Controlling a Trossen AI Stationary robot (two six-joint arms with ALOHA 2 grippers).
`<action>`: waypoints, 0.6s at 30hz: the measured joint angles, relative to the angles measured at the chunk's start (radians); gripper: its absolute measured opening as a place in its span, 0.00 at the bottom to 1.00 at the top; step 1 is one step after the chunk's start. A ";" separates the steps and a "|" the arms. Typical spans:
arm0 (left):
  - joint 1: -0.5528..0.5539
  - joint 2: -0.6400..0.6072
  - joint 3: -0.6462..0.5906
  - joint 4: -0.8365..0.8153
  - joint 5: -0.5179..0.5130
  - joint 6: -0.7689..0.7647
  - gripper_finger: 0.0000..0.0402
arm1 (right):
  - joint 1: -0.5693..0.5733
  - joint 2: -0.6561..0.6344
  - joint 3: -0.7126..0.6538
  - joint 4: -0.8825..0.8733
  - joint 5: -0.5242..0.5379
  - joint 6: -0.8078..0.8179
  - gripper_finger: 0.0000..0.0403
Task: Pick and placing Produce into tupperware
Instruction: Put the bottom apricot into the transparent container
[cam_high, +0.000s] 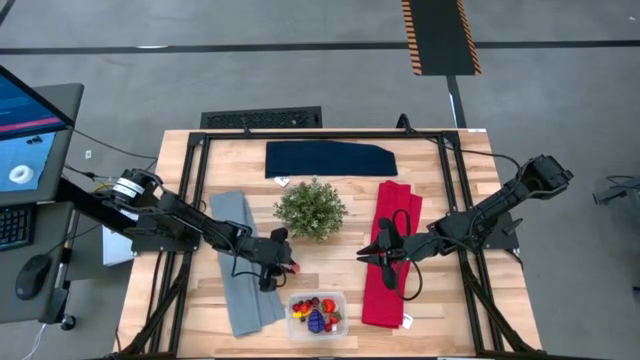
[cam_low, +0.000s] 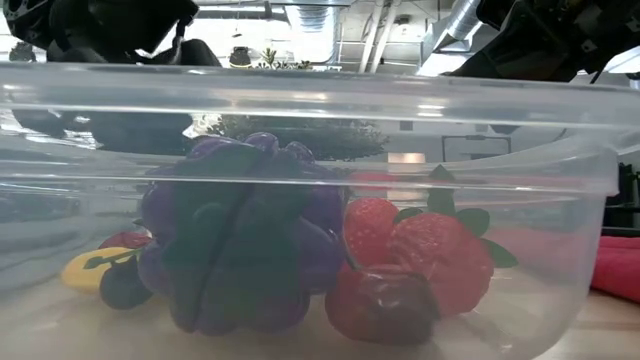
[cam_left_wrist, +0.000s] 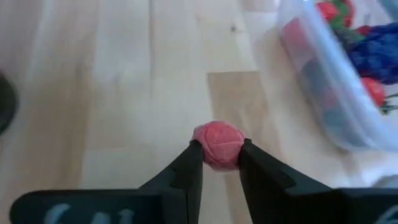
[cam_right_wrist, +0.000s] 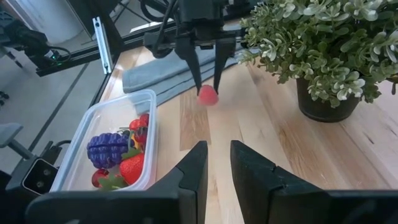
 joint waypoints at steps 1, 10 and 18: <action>-0.005 -0.001 0.007 -0.003 0.013 -0.001 0.21 | 0.000 0.000 0.000 0.000 0.000 0.000 0.23; -0.097 -0.011 0.163 -0.032 0.040 0.009 0.24 | 0.000 0.000 0.000 0.001 0.000 0.010 0.23; -0.222 -0.011 0.266 -0.094 0.023 0.011 0.24 | 0.007 0.000 0.000 0.001 -0.001 0.026 0.23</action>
